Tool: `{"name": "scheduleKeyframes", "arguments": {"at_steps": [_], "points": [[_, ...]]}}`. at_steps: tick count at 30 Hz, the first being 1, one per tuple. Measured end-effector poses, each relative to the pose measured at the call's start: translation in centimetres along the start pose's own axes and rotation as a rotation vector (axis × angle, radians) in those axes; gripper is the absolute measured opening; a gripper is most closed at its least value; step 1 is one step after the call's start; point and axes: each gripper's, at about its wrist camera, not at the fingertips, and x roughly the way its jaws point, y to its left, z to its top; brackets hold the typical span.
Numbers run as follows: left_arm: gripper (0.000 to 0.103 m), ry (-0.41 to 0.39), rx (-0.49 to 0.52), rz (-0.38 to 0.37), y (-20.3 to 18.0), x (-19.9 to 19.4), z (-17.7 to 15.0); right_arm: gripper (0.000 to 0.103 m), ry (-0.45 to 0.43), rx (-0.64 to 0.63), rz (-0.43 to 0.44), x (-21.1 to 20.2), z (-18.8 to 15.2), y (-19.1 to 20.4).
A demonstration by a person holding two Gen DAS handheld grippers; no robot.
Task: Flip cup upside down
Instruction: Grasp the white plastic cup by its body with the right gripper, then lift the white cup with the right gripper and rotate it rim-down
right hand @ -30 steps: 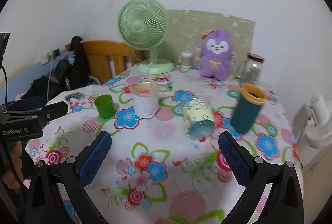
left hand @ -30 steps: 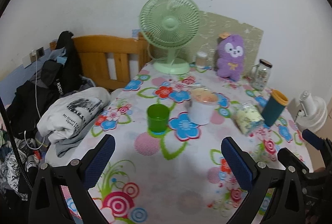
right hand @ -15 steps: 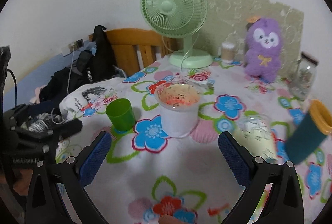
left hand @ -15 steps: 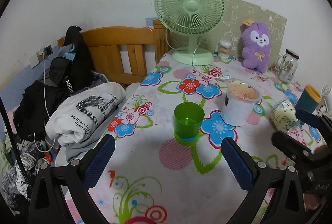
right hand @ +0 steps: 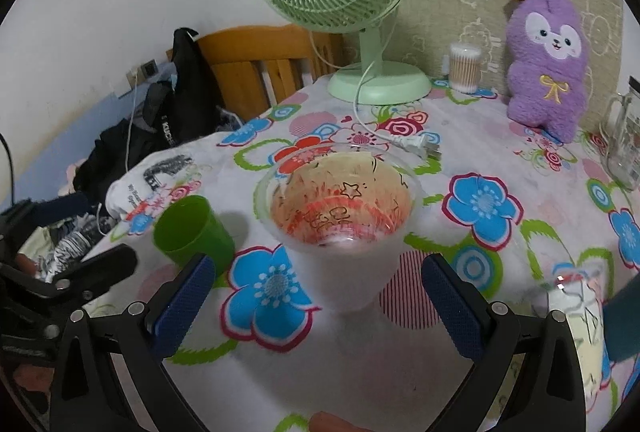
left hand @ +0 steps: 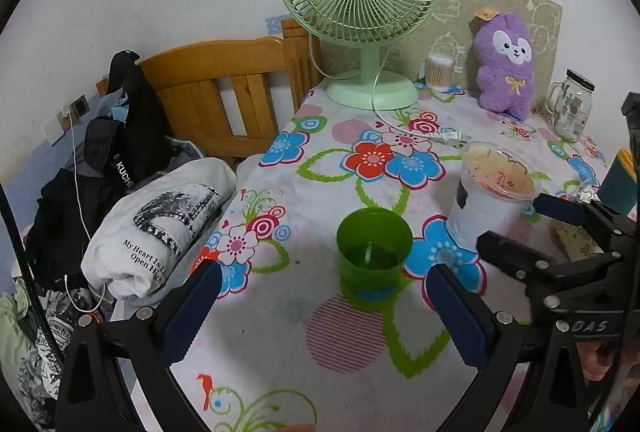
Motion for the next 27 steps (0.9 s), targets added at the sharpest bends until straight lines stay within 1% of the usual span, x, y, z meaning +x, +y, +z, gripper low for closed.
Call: {"name": "scheduleKeyframes", "arguments": {"at_steps": [3,6,7,9,10,11,18,22,27], "points": [[0.103,0.004,0.002,0.008,0.0,0.4,0.1,0.103,0.003,-0.015,-0.013,0.9,0.2,0.0],[0.103,0.007,0.007,0.018,0.1,0.3,0.0,0.101,0.005,-0.012,-0.003,1.7,0.3,-0.3],[0.103,0.001,0.006,0.023,0.2,0.2,-0.1,0.092,0.021,0.001,0.003,2.1,0.4,-0.5],[0.103,-0.006,0.003,0.031,0.3,-0.1,-0.2,0.078,0.036,0.022,0.007,2.5,0.5,-0.7],[0.103,-0.008,0.001,0.032,0.4,-0.3,-0.2,0.072,0.040,0.028,0.010,2.6,0.6,-0.8],[0.103,-0.011,-0.002,0.032,0.5,-0.5,-0.3,0.068,0.044,0.035,0.014,2.7,0.6,-1.0],[0.103,-0.019,-0.020,0.029,1.0,-1.5,-0.8,0.067,0.038,0.055,0.009,1.5,0.6,-1.1],[0.103,-0.026,-0.015,0.020,0.9,-2.5,-1.2,0.067,0.059,0.030,-0.002,-1.1,0.6,-0.4],[0.103,-0.048,-0.003,-0.006,0.2,-4.4,-2.1,0.067,0.119,-0.040,-0.037,-5.4,0.0,0.6]]}}
